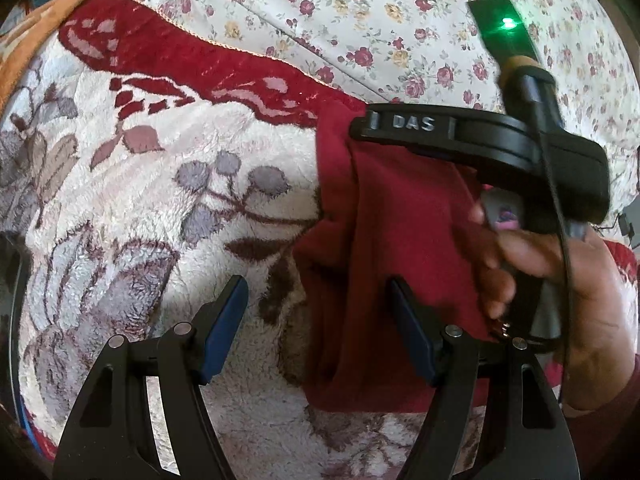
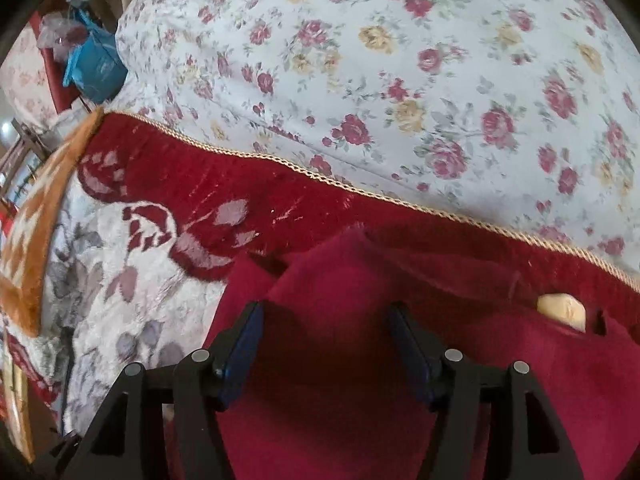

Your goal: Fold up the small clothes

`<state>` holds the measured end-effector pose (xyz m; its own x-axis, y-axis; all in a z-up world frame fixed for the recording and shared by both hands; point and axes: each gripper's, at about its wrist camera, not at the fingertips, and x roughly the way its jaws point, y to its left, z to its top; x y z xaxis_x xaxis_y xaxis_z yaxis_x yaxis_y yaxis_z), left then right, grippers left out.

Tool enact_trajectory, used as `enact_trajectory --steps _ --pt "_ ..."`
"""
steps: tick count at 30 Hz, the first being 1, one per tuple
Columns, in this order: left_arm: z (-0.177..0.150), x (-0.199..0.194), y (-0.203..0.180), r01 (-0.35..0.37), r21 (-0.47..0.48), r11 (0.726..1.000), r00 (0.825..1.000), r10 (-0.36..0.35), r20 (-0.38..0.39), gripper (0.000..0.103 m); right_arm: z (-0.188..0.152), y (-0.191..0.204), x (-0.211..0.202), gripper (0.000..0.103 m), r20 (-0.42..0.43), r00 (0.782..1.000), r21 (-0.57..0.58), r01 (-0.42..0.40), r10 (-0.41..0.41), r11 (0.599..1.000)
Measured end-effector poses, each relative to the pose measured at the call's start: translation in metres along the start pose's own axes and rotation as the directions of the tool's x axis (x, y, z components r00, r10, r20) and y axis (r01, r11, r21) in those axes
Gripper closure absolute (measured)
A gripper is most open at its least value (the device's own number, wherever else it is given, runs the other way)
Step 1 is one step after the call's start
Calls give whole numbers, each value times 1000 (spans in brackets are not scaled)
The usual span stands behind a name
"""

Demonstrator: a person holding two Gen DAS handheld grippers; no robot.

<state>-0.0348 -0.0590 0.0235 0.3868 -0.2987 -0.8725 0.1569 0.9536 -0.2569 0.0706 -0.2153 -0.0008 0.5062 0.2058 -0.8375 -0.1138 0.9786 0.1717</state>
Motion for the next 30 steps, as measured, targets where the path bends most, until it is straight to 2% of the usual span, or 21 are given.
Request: enact_trajectory --steps 4,6,9,10,12,13,14,15,17,19,23,26,30 --pt "0 0 1 10 -7 1000 1000 -10 -5 30 9 -1 2 39 -33 999 59 -30 32 998" --pt "1 0 3 23 -24 999 1000 -23 -9 30 11 8 1 30 -53 997 38 -58 60 998" --pt "1 0 5 34 -37 999 999 -35 -7 30 10 26 14 19 -107 994 -45 17 -22 999" --pt "0 0 5 35 -39 999 999 -36 -5 29 8 32 19 13 -102 994 -75 40 -48 996" --pt "-1 -1 4 32 -37 999 999 -33 -2 29 3 44 28 9 -91 991 -142 84 -98 986" --pt "-2 -1 4 32 -36 999 999 -32 1 29 2 46 28 13 -82 990 -158 97 -111 983" --pt "-2 -1 3 34 -35 999 999 -34 6 29 2 45 25 32 -70 992 -152 95 -107 984" --pt "-3 -2 3 37 -34 999 999 -37 9 29 2 42 19 39 -55 994 -142 89 -98 986" --pt "-2 -4 0 62 -29 998 998 -61 22 29 2 34 6 67 -37 998 -140 36 -41 990" --pt "-2 -4 -5 87 -16 996 996 -87 36 29 3 24 -11 81 -21 999 -114 -34 32 993" --pt "0 -2 -13 103 7 995 993 -103 62 29 0 1 -45 85 47 993 -38 -102 104 994" --pt "4 2 -19 116 20 993 990 -118 79 29 -2 -12 -55 85 56 989 9 -138 137 990" --pt "5 -7 -29 121 83 989 981 -132 144 29 -6 -22 -61 86 61 990 42 -133 131 990"
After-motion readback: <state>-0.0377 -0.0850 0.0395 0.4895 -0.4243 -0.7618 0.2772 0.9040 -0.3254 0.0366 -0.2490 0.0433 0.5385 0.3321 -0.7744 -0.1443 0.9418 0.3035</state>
